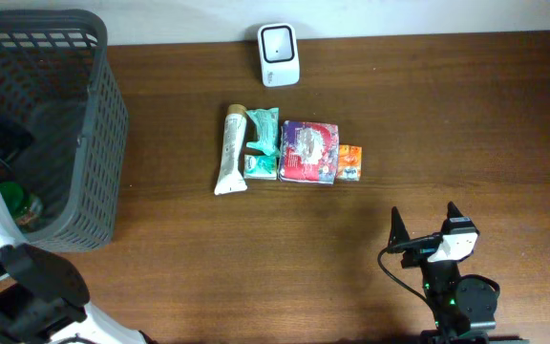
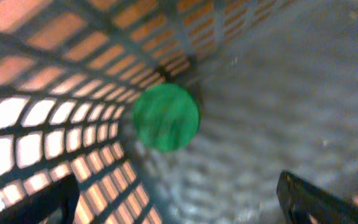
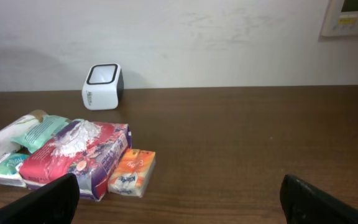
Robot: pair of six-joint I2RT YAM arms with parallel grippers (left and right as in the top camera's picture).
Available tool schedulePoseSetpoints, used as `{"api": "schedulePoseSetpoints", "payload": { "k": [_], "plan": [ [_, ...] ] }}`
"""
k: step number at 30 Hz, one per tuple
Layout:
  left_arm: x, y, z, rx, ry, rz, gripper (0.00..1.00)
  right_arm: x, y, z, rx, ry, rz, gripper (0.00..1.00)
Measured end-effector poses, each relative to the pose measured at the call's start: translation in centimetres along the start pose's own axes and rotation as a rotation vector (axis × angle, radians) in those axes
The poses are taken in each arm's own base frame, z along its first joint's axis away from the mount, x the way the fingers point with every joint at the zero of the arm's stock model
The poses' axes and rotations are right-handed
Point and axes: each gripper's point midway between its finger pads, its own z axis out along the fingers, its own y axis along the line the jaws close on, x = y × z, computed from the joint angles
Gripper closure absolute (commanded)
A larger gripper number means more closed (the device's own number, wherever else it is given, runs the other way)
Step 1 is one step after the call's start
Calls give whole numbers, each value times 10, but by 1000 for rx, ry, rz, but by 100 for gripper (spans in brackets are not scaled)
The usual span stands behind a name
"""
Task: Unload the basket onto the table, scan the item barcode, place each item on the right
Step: 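Return the left gripper to the basket and grasp the green-lidded jar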
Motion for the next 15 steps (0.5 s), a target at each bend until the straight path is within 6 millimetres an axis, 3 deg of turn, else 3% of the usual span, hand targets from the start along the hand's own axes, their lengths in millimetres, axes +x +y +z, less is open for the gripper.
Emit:
{"api": "schedulePoseSetpoints", "payload": {
  "k": [3,7,11,15],
  "plan": [
    [3,-8,35,9,-14,-20,2,0,0,0,0,0,0,1],
    [8,-14,56,15,-27,-17,0,0,0,0,0,0,0,2],
    [7,-12,63,1,-37,-19,1,0,0,0,-1,0,0,1],
    [15,0,94,-44,31,-30,1,0,0,0,0,0,0,2]
  ]
}}
